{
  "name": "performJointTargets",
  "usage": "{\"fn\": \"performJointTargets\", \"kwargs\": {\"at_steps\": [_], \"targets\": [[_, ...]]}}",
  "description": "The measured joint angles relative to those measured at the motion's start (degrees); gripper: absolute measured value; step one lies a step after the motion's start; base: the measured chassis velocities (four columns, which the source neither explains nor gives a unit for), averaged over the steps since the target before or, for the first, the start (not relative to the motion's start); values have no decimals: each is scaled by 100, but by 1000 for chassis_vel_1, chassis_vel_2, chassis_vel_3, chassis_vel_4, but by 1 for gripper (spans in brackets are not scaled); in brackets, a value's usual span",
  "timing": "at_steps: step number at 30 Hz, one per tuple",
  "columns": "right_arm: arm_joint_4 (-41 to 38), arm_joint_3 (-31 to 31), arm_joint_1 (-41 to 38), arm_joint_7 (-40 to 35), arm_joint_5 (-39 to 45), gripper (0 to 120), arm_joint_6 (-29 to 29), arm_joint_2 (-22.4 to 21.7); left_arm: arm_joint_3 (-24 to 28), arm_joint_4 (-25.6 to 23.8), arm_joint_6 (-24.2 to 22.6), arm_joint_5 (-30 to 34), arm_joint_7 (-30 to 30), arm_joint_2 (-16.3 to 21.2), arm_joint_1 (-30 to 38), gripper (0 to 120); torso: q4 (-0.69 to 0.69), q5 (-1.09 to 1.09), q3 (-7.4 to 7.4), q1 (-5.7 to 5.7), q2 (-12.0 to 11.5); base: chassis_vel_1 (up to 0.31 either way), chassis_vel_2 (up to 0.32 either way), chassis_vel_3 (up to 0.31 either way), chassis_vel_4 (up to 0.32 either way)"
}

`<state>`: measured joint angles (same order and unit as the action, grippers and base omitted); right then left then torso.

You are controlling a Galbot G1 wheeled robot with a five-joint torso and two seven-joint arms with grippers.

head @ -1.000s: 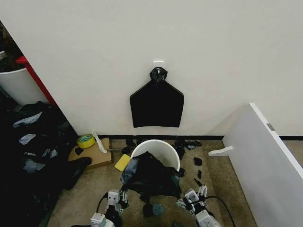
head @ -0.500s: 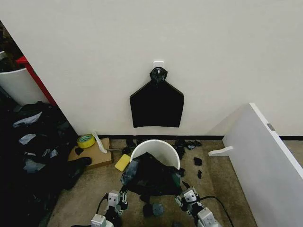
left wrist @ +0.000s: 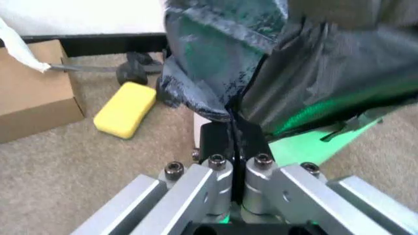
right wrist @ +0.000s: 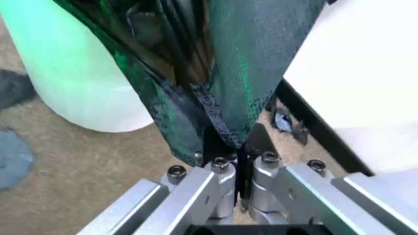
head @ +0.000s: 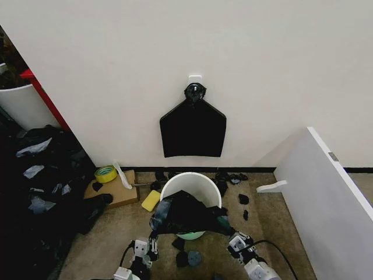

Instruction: Place the garbage bag over the trash bin.

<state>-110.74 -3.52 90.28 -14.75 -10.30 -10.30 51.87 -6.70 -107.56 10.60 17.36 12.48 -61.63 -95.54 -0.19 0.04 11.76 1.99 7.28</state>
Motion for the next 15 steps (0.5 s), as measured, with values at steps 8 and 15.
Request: {"fn": "performJointTargets", "kwargs": {"at_steps": [8,15], "targets": [[30,10,57,-32,-143,0,267,-20,182,351,460,-523,343,-164,27,4,0,-1,0,0,0,0,0,0,0],[-26,17,74,-37,-25,0,317,-29,92,113,468,-734,524,209,-246,27,0,1,0,0,0,0,0,0,0]]}}
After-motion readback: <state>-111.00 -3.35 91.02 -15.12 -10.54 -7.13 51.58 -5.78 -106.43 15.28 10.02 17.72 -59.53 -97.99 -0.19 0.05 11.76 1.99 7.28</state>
